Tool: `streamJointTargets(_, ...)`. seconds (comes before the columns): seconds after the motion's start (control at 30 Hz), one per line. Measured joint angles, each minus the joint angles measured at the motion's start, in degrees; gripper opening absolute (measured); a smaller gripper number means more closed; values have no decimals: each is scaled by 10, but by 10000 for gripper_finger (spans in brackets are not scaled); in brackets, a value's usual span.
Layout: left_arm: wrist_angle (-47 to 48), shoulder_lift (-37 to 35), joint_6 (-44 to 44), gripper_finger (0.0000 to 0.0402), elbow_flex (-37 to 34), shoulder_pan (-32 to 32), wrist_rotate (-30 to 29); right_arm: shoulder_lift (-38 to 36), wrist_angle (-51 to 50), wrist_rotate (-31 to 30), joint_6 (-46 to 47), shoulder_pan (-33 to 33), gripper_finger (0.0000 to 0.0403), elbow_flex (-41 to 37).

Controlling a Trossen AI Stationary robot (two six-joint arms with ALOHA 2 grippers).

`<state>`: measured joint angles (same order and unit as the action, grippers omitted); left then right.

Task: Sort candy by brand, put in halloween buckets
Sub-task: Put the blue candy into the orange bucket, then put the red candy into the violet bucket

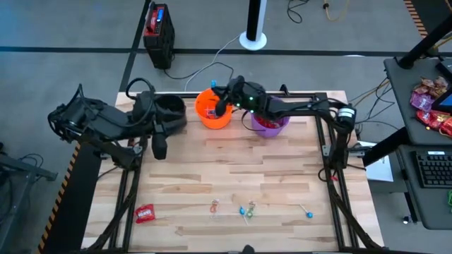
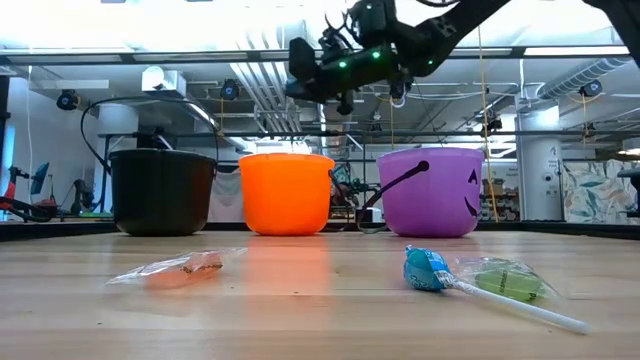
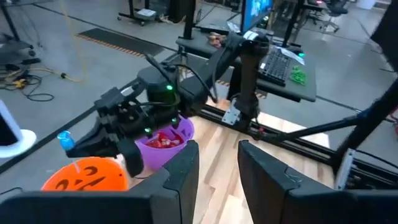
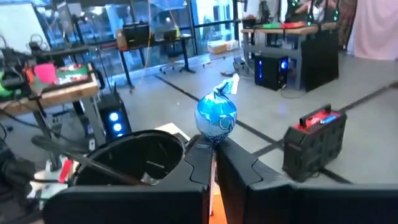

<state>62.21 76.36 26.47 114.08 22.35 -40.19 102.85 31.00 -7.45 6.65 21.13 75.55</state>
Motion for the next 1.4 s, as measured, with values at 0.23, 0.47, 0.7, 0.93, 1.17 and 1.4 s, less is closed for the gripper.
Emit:
streamJointTargets(0.23, 6, 4, -2, 96, -14, 0, -13, 23, -16, 0, -13, -1, 23, 24)
streamJointTargets(0.47, 8, 6, -15, 96, -15, 0, -41, 18, -54, -1, -7, -1, 71, 26)
streamJointTargets(0.7, 15, 6, -19, 96, -15, 0, -43, 7, -85, -1, 0, -1, 112, 28)
streamJointTargets(0.93, 147, 8, 180, 96, -19, 9, 106, -104, -314, 36, 49, -9, 128, 30)
streamJointTargets(1.17, 273, 48, 470, 96, -134, 114, 308, -246, -670, 88, 100, -58, 120, 29)
streamJointTargets(1.4, 183, 93, 633, 70, -353, 136, 509, -317, -722, 13, 118, -126, 110, 9)
